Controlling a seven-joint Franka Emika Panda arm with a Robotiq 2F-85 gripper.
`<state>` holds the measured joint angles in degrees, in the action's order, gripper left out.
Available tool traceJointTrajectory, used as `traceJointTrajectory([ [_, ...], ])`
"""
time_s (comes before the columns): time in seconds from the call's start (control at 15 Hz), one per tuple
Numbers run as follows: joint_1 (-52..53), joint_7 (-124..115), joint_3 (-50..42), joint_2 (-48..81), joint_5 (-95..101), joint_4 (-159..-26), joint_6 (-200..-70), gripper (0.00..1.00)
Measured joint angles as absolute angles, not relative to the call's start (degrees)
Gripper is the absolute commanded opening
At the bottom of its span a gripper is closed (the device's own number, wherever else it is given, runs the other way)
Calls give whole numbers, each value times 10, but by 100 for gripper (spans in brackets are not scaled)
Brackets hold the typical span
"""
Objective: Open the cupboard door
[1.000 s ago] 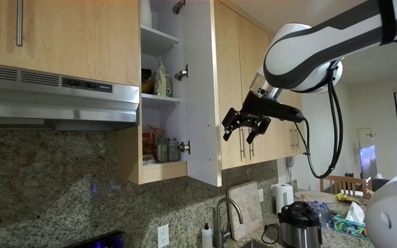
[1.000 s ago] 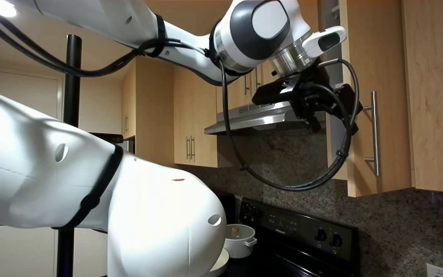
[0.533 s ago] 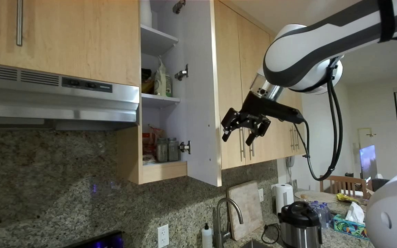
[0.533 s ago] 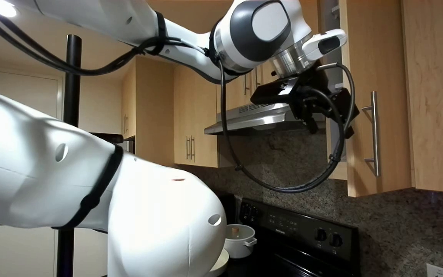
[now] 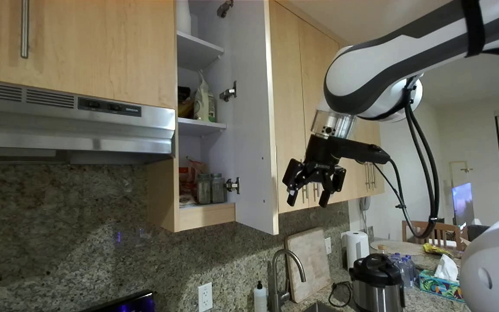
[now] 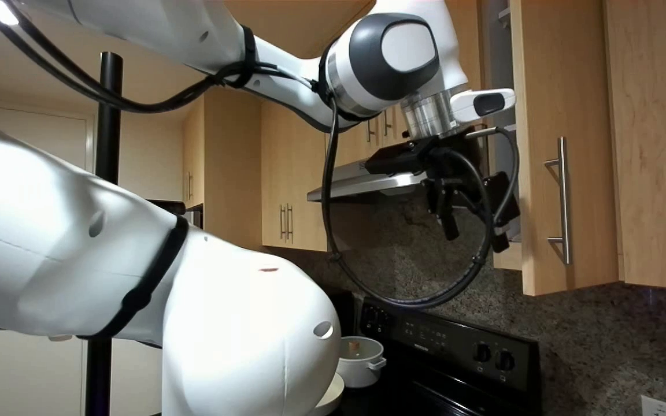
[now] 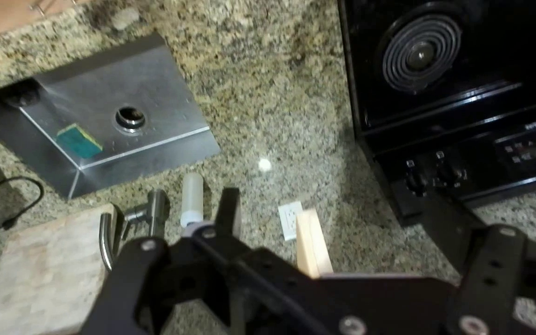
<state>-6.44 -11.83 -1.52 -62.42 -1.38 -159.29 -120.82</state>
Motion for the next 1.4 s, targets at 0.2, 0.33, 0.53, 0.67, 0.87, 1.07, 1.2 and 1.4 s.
traceJointTrajectory([
  [0.2, -63, -118, -7, -602, -14, -1593, -1154, 100],
  [0.33, -60, -118, -6, -585, -14, -1593, -1133, 100],
  [0.53, -54, -118, -6, -561, -14, -1593, -1119, 100],
  [0.67, -52, -118, -5, -548, -14, -1593, -1118, 100],
  [0.87, -50, -118, -5, -539, -14, -1593, -1118, 100],
  [1.07, -50, -118, -4, -539, -15, -1593, -1122, 100],
  [1.2, -50, -118, -4, -539, -15, -1593, -1122, 100],
  [1.4, -50, -118, -4, -539, -15, -1593, -1122, 100],
])
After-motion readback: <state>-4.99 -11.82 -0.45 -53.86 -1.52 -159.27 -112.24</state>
